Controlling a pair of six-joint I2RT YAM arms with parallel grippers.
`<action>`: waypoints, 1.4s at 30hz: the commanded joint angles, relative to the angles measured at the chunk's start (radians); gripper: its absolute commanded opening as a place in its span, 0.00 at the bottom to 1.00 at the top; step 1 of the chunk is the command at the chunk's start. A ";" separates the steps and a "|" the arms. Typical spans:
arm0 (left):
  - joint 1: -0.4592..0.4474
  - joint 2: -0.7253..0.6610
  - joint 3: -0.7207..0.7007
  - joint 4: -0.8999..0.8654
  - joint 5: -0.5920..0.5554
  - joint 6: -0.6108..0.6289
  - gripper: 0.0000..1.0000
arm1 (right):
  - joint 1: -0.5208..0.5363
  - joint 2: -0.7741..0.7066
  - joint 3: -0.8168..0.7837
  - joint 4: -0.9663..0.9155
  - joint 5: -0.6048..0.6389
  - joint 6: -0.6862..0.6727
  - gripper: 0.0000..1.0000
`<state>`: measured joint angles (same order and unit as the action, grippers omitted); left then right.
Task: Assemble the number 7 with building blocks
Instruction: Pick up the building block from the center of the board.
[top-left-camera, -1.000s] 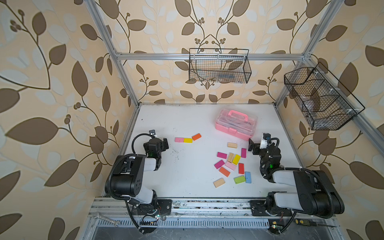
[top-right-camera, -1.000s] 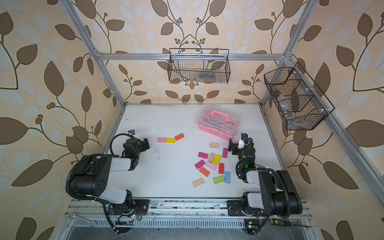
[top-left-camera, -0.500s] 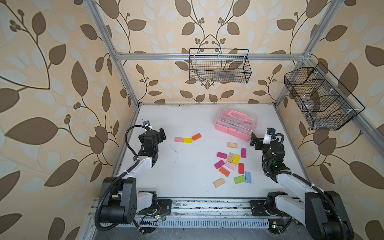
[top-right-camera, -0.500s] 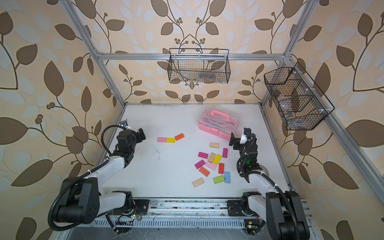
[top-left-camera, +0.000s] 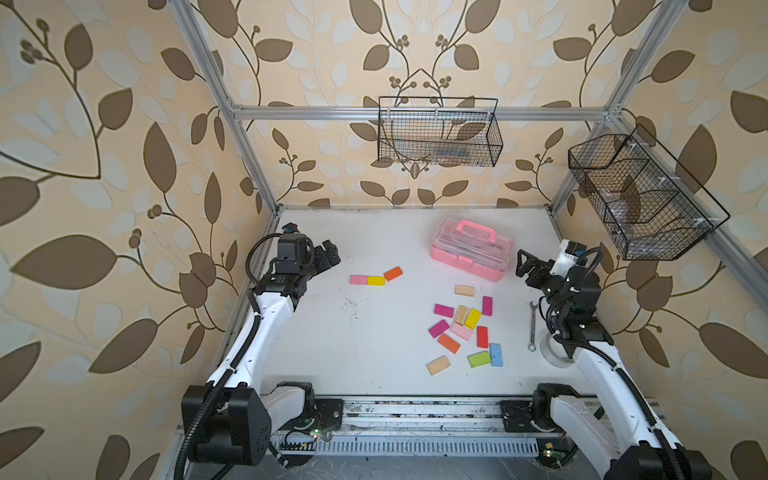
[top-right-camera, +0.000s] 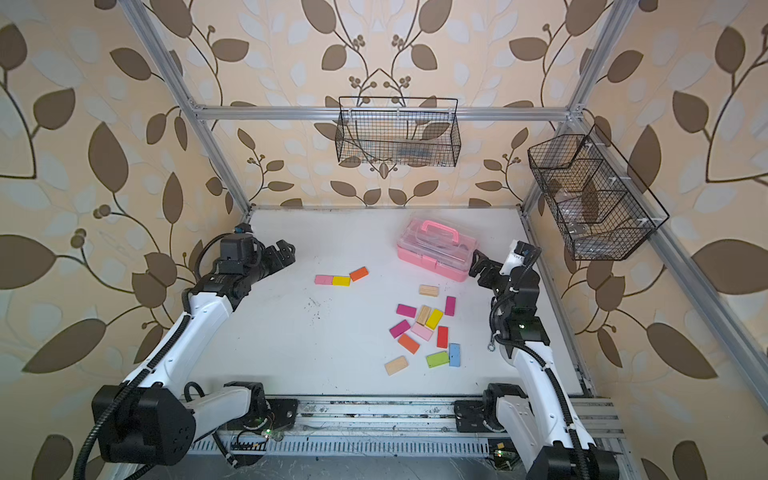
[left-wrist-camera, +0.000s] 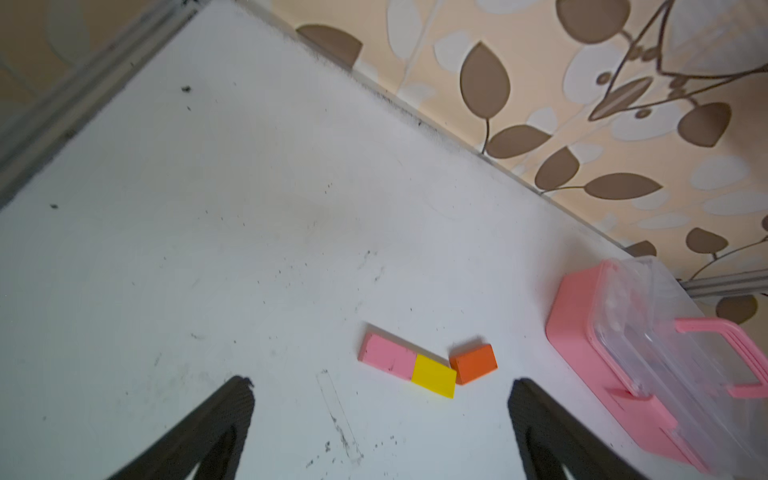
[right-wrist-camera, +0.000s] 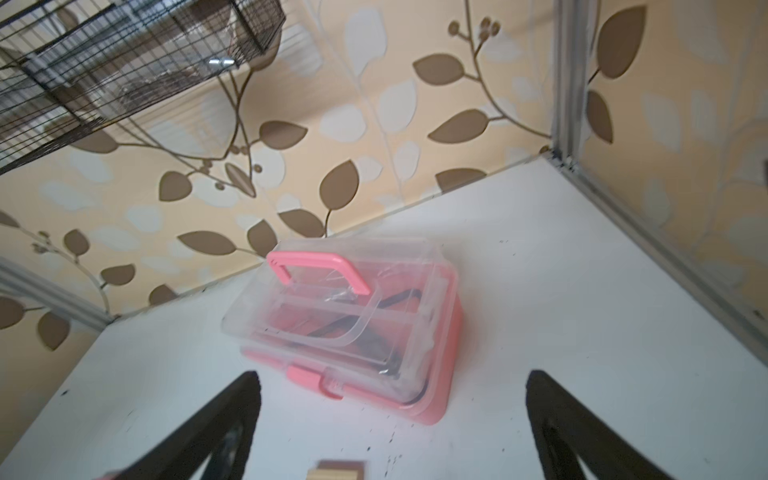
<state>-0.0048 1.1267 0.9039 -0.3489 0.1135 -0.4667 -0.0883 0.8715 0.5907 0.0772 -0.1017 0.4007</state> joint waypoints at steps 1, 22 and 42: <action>0.005 -0.094 -0.035 -0.054 0.161 -0.070 0.99 | -0.001 0.020 0.064 -0.172 -0.177 0.038 1.00; -0.274 0.112 0.091 -0.338 0.048 0.035 0.94 | 0.453 0.278 0.276 -0.481 -0.143 -0.090 1.00; -0.384 0.808 0.724 -0.539 -0.002 0.285 0.77 | 0.472 0.349 0.258 -0.456 -0.153 -0.030 1.00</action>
<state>-0.3710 1.8793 1.5593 -0.8040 0.1276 -0.2401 0.3798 1.2243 0.8455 -0.3729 -0.2657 0.3634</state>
